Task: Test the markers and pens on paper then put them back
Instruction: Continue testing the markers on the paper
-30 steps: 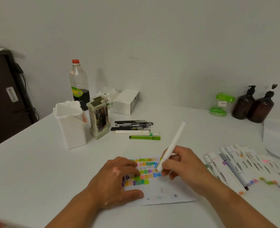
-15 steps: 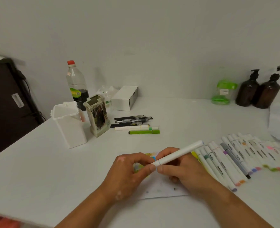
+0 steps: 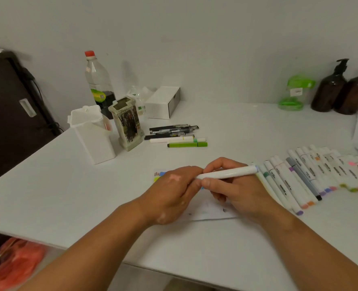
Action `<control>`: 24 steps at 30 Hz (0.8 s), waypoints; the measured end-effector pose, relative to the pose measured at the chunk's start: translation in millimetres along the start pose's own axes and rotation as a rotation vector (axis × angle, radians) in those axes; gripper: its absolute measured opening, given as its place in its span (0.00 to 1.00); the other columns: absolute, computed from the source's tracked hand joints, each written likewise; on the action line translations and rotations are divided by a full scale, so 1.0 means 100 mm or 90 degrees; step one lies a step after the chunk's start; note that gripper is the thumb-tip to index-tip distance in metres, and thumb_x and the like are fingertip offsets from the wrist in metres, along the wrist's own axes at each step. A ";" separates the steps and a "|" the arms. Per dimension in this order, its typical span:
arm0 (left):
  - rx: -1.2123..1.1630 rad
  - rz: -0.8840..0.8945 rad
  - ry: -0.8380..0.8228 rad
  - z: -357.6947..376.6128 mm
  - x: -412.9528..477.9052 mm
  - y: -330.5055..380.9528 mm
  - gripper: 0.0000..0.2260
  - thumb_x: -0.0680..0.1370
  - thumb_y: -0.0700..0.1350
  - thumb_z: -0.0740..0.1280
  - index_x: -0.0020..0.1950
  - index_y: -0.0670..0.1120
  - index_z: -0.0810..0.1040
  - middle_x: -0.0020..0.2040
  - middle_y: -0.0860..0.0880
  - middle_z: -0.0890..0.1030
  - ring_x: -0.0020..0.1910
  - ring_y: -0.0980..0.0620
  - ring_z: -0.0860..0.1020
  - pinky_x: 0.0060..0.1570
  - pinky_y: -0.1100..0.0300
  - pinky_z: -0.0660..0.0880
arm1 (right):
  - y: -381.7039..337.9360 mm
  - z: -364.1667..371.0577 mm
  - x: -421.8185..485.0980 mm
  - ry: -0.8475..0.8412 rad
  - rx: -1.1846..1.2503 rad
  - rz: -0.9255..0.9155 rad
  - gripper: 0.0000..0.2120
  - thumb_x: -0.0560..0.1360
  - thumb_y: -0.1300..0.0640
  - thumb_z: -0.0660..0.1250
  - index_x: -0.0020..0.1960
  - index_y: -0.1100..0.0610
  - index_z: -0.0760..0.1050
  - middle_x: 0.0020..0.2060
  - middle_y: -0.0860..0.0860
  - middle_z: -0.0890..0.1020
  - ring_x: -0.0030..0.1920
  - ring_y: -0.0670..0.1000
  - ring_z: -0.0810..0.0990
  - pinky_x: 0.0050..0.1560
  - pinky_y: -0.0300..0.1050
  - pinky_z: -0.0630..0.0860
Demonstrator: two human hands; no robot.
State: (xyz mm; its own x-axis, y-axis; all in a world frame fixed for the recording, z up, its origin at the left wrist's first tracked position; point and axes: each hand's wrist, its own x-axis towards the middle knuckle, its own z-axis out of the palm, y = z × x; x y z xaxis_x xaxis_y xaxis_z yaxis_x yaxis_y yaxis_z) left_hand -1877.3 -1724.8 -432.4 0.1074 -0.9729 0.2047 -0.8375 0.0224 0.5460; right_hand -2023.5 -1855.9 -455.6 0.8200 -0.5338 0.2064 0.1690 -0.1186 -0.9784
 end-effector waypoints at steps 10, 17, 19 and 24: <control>0.068 0.036 0.019 -0.02 -0.06 -0.10 0.16 0.83 0.58 0.54 0.57 0.49 0.75 0.39 0.53 0.77 0.36 0.53 0.74 0.39 0.53 0.74 | -0.04 0.07 -0.02 -0.026 -0.002 0.011 0.11 0.69 0.51 0.78 0.44 0.56 0.80 0.32 0.52 0.82 0.30 0.51 0.79 0.28 0.43 0.73; 0.126 -0.028 0.056 -0.12 -0.09 -0.40 0.28 0.71 0.71 0.64 0.65 0.58 0.71 0.40 0.64 0.72 0.41 0.61 0.74 0.38 0.68 0.68 | 0.01 0.04 0.03 0.109 0.087 0.061 0.03 0.69 0.58 0.68 0.37 0.54 0.76 0.26 0.55 0.75 0.27 0.54 0.73 0.25 0.43 0.71; 0.174 -0.040 0.043 -0.10 -0.11 -0.50 0.31 0.69 0.73 0.64 0.65 0.56 0.74 0.44 0.61 0.72 0.42 0.58 0.73 0.44 0.61 0.71 | 0.03 0.06 0.04 0.112 0.074 0.085 0.03 0.69 0.58 0.66 0.39 0.55 0.79 0.28 0.57 0.78 0.29 0.54 0.77 0.26 0.45 0.74; 0.184 -0.053 0.039 0.10 -0.16 -0.63 0.32 0.68 0.76 0.63 0.65 0.59 0.76 0.46 0.58 0.74 0.45 0.57 0.71 0.50 0.55 0.69 | 0.12 0.16 0.02 0.090 -0.092 0.141 0.04 0.71 0.61 0.70 0.40 0.54 0.82 0.29 0.54 0.82 0.27 0.51 0.80 0.25 0.39 0.74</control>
State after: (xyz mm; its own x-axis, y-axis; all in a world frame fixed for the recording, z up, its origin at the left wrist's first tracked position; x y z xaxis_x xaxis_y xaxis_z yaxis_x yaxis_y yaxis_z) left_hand -1831.4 -1712.6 -477.9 0.2072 -0.9526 0.2229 -0.9412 -0.1319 0.3112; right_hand -2010.9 -1844.6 -466.8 0.7422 -0.6702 -0.0037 -0.0943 -0.0990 -0.9906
